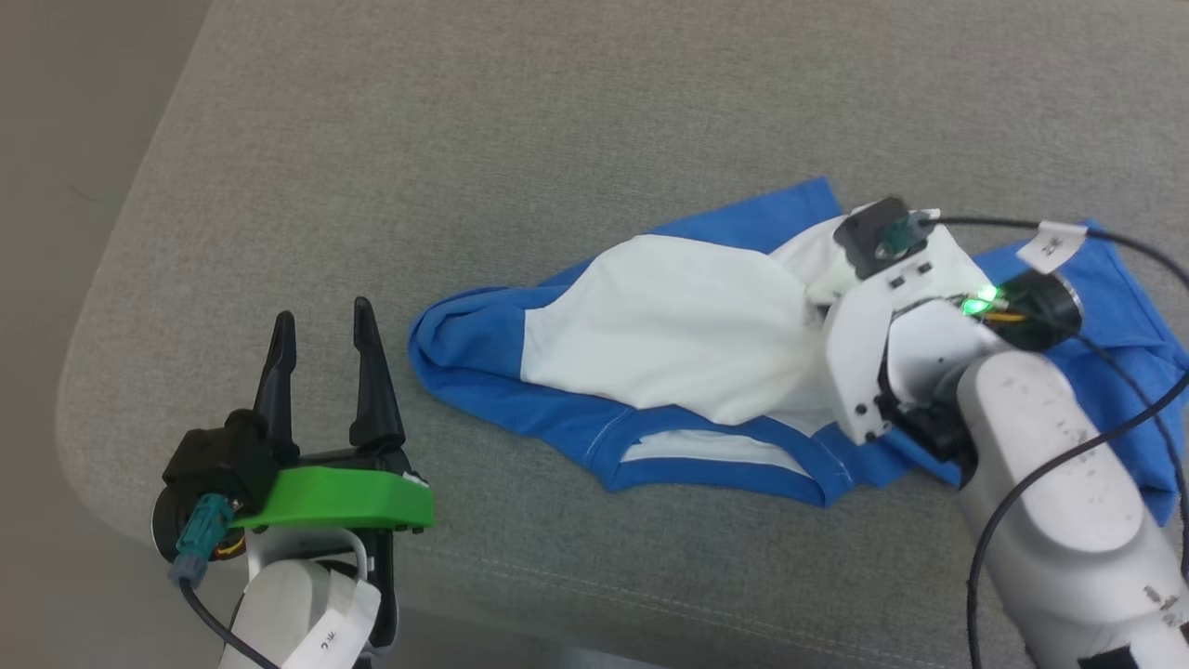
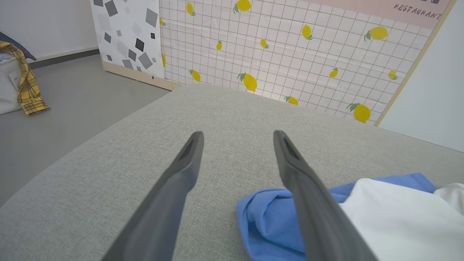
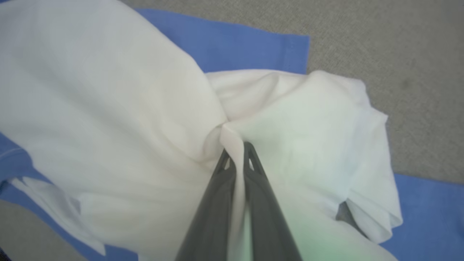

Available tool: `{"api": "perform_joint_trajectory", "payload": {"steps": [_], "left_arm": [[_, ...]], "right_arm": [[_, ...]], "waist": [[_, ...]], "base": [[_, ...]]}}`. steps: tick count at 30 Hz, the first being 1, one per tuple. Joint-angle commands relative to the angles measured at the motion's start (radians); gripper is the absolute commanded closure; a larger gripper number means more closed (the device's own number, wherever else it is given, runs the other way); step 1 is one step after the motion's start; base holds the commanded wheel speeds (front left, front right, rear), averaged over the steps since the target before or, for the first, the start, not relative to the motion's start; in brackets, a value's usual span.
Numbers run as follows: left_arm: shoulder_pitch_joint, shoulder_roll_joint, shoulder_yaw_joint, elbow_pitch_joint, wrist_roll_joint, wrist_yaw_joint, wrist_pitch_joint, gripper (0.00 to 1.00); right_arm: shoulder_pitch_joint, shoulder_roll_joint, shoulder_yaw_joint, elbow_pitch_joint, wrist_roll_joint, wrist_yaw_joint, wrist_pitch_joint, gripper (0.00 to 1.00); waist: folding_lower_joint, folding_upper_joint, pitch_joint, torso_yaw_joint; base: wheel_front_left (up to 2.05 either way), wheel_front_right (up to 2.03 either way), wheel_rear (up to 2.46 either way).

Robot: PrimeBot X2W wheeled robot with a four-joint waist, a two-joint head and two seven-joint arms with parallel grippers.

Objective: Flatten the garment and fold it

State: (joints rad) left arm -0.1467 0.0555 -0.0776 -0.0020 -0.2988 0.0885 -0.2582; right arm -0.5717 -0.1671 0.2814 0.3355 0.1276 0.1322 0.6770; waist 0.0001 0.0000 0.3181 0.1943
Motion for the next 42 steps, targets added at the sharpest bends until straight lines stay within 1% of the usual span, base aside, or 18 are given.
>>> {"api": "perform_joint_trajectory", "payload": {"steps": [1,5,9,15,18,21,22,23,28,30,32,35,38,42], "left_arm": [[-0.009,-0.005,0.001,0.003,-0.004,-0.004,-0.003,0.0],[-0.016,-0.005,-0.007,0.002,-0.016,0.001,-0.003,0.0],[-0.034,-0.005,-0.021,-0.001,-0.028,0.002,-0.004,0.0],[-0.062,-0.005,-0.048,-0.007,-0.049,0.012,-0.004,0.0],[-0.067,-0.005,-0.051,-0.011,-0.056,0.019,-0.004,0.0],[-0.071,-0.005,-0.051,-0.016,-0.058,0.024,-0.004,0.0],[-0.071,-0.005,-0.05,-0.017,-0.058,0.026,-0.004,0.0],[-0.071,-0.005,-0.048,-0.018,-0.059,0.028,-0.004,0.0],[-0.066,-0.005,-0.036,-0.013,-0.052,0.029,-0.004,0.0],[-0.059,-0.005,-0.029,-0.01,-0.044,0.027,-0.004,0.0],[-0.048,-0.005,-0.022,-0.005,-0.037,0.025,-0.004,0.0],[-0.027,-0.005,-0.004,0.001,-0.023,0.017,-0.004,0.0],[-0.009,-0.005,0.008,0.005,-0.013,0.01,-0.004,0.0],[0.007,-0.005,0.012,0.011,-0.004,0.001,-0.004,0.0]], "right_arm": [[-0.032,-0.007,-0.009,-0.01,0.004,-0.002,-0.012,1.0],[-0.119,-0.017,-0.053,-0.023,-0.01,-0.002,-0.064,1.0],[-0.238,-0.027,-0.111,0.008,-0.042,-0.002,-0.12,1.0],[-0.4,-0.047,-0.202,0.121,-0.124,-0.002,-0.229,1.0],[-0.448,-0.054,-0.242,0.183,-0.17,-0.002,-0.277,1.0],[-0.476,-0.044,-0.28,0.255,-0.195,-0.002,-0.305,1.0],[-0.477,-0.038,-0.284,0.27,-0.199,-0.002,-0.313,0.22],[-0.475,-0.033,-0.286,0.286,-0.202,-0.002,-0.321,0.0],[-0.419,-0.024,-0.267,0.302,-0.164,-0.002,-0.383,0.0],[-0.37,-0.027,-0.263,0.28,-0.133,-0.002,-0.405,0.0],[-0.301,-0.028,-0.28,0.239,-0.095,-0.002,-0.417,0.0],[-0.167,-0.033,-0.328,0.14,-0.064,-0.002,-0.417,0.0],[-0.028,-0.02,-0.41,0.017,-0.064,-0.002,-0.398,0.0],[0.167,0.042,-0.552,-0.159,-0.085,-0.002,-0.352,0.0]], "waist": [[-0.0001,0.0,0.001,0.008],[-0.0001,0.0,-0.002,0.012],[-0.0001,0.0,0.016,0.027],[-0.0001,0.0,0.061,0.068],[-0.0001,0.0,0.082,0.082],[-0.0001,0.0,0.098,0.09],[-0.0001,0.0,0.099,0.09],[-0.0001,0.0,0.1,0.089],[-0.0001,0.0,0.075,0.068],[-0.0001,0.0,0.054,0.052],[-0.0001,0.0,0.027,0.034],[-0.0001,0.0,-0.018,-0.002],[-0.0001,0.0,-0.051,-0.032],[-0.0001,0.0,-0.084,-0.06]], "base": [[0.0,0.0,0.0],[0.0,0.0,0.0],[0.0,0.0,0.0],[0.0,0.0,0.0],[0.0,0.0,0.0],[0.0,0.0,0.0],[0.0,0.0,0.0],[0.0,0.0,0.0],[0.0,0.0,0.0],[0.0,0.0,0.0],[0.0,0.0,0.0],[0.0,0.0,0.0],[0.0,0.0,0.0],[0.0,0.0,0.0]]}}
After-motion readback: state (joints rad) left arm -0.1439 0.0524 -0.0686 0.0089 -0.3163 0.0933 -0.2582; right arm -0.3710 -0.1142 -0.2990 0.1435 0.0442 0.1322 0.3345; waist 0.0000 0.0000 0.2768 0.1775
